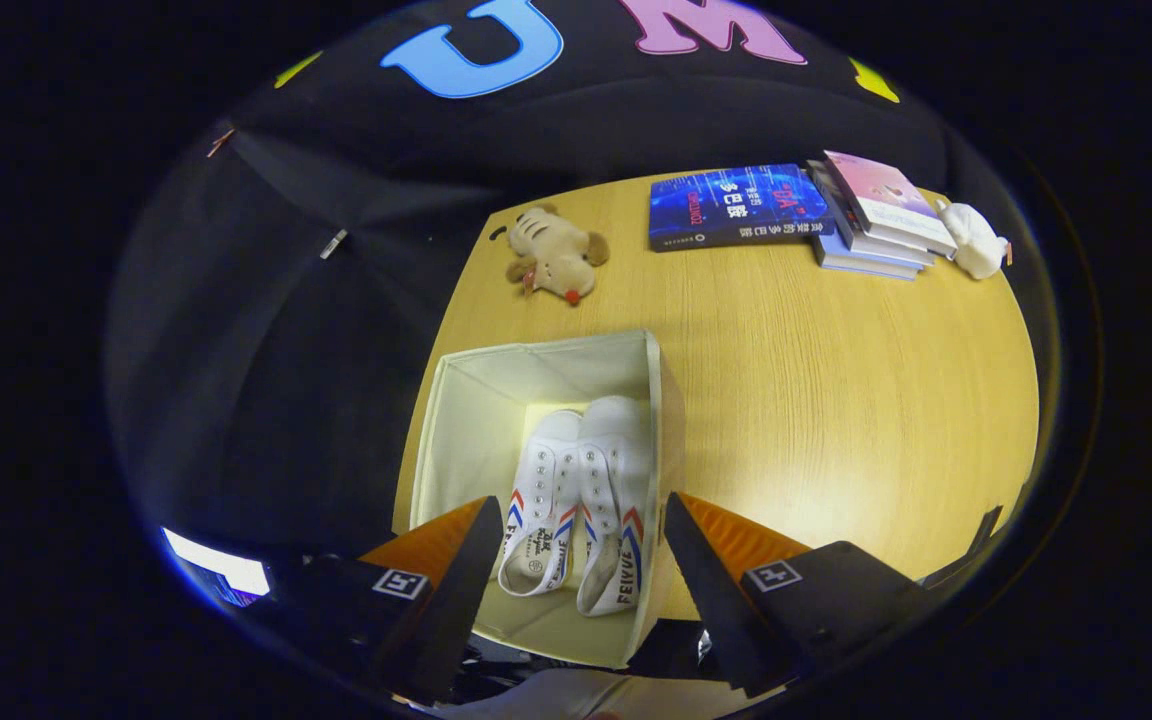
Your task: Open the storage box then place both shoes into the box .Put the left shoe in first, then the right shoe, with the right side of both shoes facing outward in a uniform manner.
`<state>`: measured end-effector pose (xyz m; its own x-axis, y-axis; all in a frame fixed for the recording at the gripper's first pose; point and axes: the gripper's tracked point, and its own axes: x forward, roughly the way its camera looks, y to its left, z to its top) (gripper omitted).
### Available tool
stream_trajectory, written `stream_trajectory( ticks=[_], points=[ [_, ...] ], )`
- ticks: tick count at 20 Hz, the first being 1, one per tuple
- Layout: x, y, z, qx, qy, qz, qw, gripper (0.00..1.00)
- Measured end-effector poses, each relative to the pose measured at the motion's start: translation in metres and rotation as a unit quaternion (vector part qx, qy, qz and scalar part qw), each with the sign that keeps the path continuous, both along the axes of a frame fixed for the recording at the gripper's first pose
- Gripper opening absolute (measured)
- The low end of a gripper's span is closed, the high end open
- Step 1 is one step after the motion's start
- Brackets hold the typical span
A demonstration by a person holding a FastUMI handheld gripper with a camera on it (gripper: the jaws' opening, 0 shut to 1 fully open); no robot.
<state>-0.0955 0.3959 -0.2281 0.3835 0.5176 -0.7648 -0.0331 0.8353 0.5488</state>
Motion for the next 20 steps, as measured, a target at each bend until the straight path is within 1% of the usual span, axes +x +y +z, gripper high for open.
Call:
stream_trajectory(
  ticks=[2, 4, 8, 12, 14, 18, 20],
  points=[
    [0.013, -0.019, 0.011, 0.001, -0.04, -0.019, 0.999, 0.99],
    [0.03, -0.046, 0.028, 0.0, -0.086, -0.048, 0.995, 0.99],
    [0.062, -0.125, 0.065, -0.016, -0.179, -0.105, 0.978, 0.98],
    [0.084, -0.216, 0.086, -0.056, -0.251, -0.143, 0.956, 0.98],
    [0.091, -0.263, 0.098, -0.082, -0.287, -0.158, 0.941, 0.98],
    [0.087, -0.348, 0.124, -0.136, -0.348, -0.173, 0.911, 0.98],
    [0.081, -0.38, 0.13, -0.151, -0.367, -0.175, 0.901, 0.98]
  ],
)
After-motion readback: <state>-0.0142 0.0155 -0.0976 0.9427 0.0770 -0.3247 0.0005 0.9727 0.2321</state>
